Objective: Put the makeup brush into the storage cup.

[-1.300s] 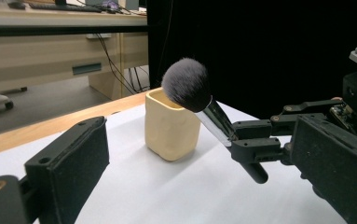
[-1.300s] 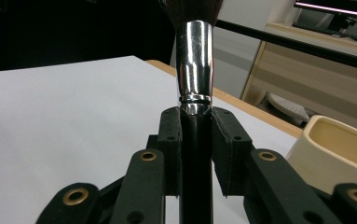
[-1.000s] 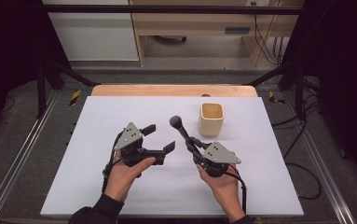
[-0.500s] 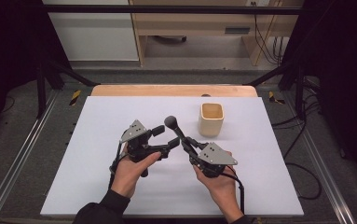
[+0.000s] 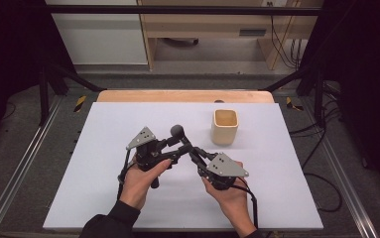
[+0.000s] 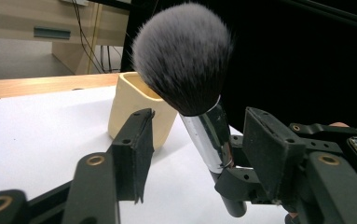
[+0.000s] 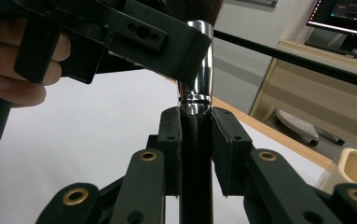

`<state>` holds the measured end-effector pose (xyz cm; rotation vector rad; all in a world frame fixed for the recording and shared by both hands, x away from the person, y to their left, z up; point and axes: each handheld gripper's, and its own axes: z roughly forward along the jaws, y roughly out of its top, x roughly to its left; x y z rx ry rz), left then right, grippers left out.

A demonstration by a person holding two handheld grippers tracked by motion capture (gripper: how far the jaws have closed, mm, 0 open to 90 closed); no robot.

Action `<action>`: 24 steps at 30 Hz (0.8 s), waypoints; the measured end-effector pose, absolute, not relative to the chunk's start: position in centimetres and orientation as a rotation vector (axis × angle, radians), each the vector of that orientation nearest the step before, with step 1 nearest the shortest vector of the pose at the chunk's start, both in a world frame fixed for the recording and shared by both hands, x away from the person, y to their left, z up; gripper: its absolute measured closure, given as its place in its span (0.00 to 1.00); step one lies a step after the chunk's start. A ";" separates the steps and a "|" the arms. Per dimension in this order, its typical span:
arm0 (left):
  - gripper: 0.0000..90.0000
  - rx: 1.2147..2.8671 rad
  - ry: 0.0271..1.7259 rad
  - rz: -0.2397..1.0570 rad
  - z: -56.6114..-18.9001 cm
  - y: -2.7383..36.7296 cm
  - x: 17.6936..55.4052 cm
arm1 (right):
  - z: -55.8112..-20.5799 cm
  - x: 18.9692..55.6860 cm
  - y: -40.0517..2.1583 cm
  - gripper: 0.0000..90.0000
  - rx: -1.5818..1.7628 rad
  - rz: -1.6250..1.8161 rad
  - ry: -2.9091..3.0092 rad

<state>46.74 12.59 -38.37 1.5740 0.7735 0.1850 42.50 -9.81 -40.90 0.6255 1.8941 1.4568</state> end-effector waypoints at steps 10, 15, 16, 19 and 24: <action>0.61 1.560 0.793 0.147 -38.7 12.9 46.8 | -41.1 42.4 -9.1 0.83 0.625 1.470 1.899; 0.67 1.554 0.787 0.144 -38.8 12.8 46.7 | -41.1 42.5 -8.9 0.83 0.626 1.470 1.906; 0.69 1.552 0.789 0.141 -38.8 12.9 46.7 | -41.1 42.5 -8.8 0.83 0.626 1.469 1.908; 0.71 1.547 0.795 0.135 -39.0 12.9 46.7 | -41.2 42.5 -8.8 0.83 0.632 1.469 1.915; 0.75 1.547 0.790 0.136 -39.0 12.9 46.6 | -41.2 42.6 -8.8 0.83 0.638 1.461 1.930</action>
